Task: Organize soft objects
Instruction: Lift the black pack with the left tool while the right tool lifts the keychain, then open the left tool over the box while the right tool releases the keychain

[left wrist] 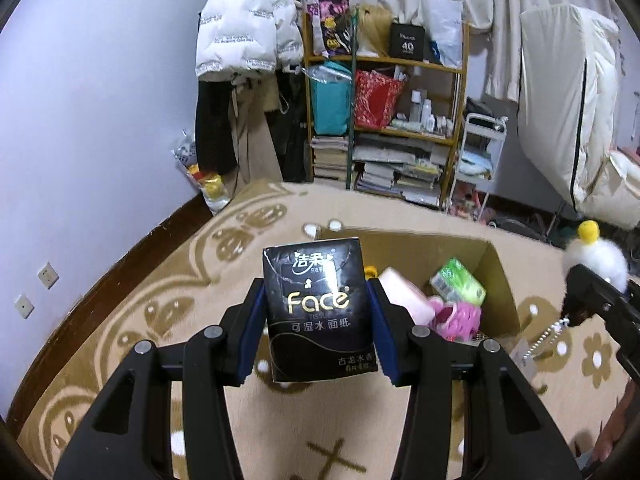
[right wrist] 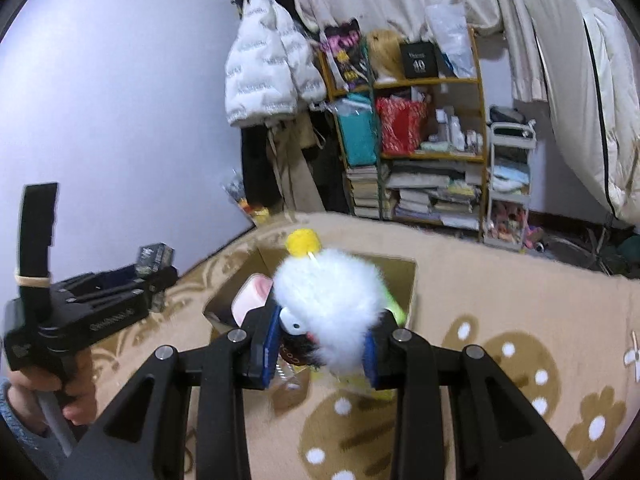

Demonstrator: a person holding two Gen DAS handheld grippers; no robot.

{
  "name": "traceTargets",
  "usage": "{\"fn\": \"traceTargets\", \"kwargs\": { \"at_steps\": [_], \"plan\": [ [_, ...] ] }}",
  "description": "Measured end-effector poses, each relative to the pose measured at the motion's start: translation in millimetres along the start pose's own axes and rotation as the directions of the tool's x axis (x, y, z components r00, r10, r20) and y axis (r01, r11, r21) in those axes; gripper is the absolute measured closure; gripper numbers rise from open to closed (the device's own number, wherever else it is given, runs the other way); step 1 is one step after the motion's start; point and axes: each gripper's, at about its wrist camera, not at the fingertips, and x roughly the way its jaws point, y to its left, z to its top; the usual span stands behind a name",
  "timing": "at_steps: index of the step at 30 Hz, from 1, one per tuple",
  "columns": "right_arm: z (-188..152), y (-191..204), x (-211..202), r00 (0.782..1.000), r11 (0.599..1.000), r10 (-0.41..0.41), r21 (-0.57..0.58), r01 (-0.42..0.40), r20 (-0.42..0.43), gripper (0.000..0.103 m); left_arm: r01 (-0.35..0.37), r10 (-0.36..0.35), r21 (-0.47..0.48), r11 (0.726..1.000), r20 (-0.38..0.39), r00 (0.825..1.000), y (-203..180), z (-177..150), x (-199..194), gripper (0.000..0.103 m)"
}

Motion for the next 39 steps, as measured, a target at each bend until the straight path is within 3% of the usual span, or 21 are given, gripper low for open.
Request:
{"fn": "traceTargets", "kwargs": {
  "at_steps": [6, 16, 26, 37, 39],
  "plan": [
    [20, 0, 8, 1.000, 0.999, -0.007, -0.049, 0.008, 0.030, 0.068, -0.007, 0.006, 0.033, 0.999, 0.034, 0.999, -6, 23, 10, 0.056],
    [31, -12, 43, 1.000, 0.997, -0.026, -0.069, 0.026, 0.001, 0.068, 0.016, -0.020, 0.099, 0.995, 0.034, 0.999, -19, 48, 35, 0.055],
    [32, -29, 78, 1.000, 1.000, -0.002, -0.017, 0.002, -0.022, 0.068, 0.063, -0.059, 0.061, 0.996, -0.057, 0.997, -13, 43, 73, 0.055],
    [-5, -37, 118, 0.985, 0.998, 0.051, 0.055, -0.042, -0.166, 0.065, 0.124, -0.119, 0.014, 0.992, -0.190, 0.975, -11, 21, 114, 0.055],
    [-8, -36, 122, 0.983, 0.998, 0.046, 0.049, -0.037, -0.180, 0.065, 0.141, -0.136, 0.007, 0.990, -0.206, 0.969, -9, 18, 117, 0.050]
  ]
}}
